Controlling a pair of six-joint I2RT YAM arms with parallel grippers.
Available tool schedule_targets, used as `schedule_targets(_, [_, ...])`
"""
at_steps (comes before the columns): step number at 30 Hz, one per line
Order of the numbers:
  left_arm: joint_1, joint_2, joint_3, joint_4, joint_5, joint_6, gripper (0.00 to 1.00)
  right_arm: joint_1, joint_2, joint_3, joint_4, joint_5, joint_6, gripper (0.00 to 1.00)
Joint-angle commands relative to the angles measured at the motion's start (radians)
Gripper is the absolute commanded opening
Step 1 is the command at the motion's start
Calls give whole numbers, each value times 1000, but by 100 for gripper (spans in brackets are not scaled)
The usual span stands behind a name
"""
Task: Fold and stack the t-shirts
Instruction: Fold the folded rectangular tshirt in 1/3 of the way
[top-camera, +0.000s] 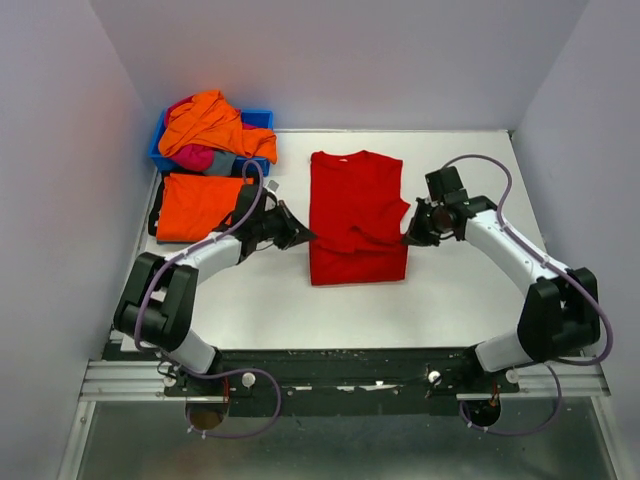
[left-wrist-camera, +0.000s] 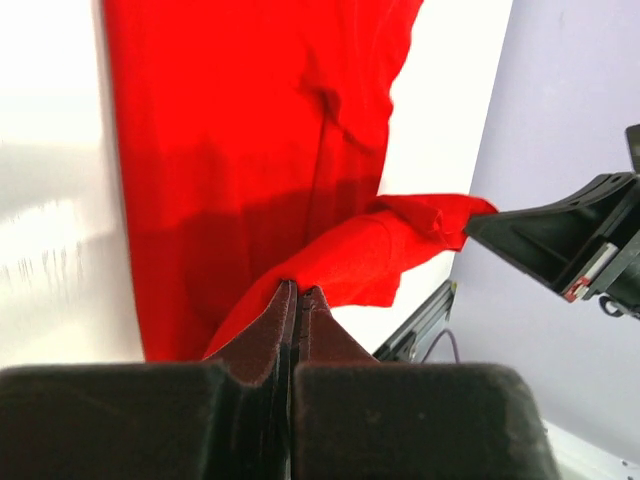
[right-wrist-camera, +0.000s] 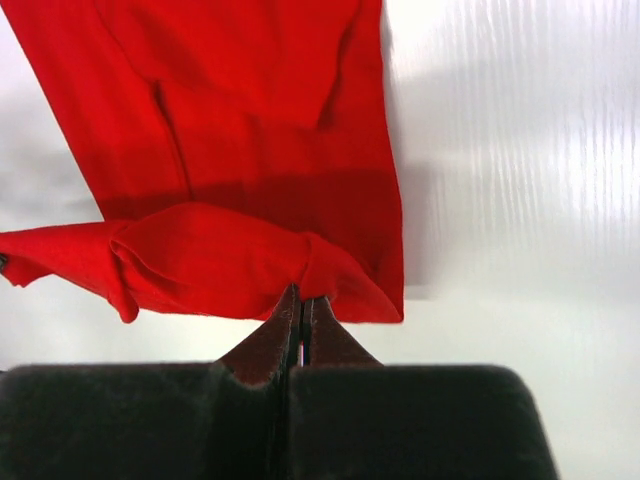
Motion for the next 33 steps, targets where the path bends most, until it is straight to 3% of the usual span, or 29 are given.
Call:
schedule_targets(1, [41, 79, 119, 81, 45, 9, 0, -14, 100, 108, 28, -25, -38, 1])
schedule_targets(24, [99, 400, 447, 21, -10, 49, 0, -104, 516, 513, -20, -80, -100, 1])
schedule_targets(25, [102, 429, 470, 24, 0, 49, 9, -109, 531, 526, -17, -81, -98, 3])
schedule_targets(26, [104, 461, 500, 21, 11, 50, 27, -112, 551, 545, -18, -80, -95, 16])
schedule_targets(27, [105, 485, 523, 4, 23, 52, 48, -113, 571, 563, -23, -74, -90, 39])
schedule_targets(28, [108, 499, 532, 4, 31, 52, 56, -113, 585, 592, -43, -59, -93, 53])
schedule_targets(29, [108, 496, 529, 11, 34, 57, 62, -113, 590, 606, -66, -52, -92, 59])
schedule_targets(33, [108, 414, 503, -60, -41, 128, 70, -113, 451, 476, 14, -35, -100, 60])
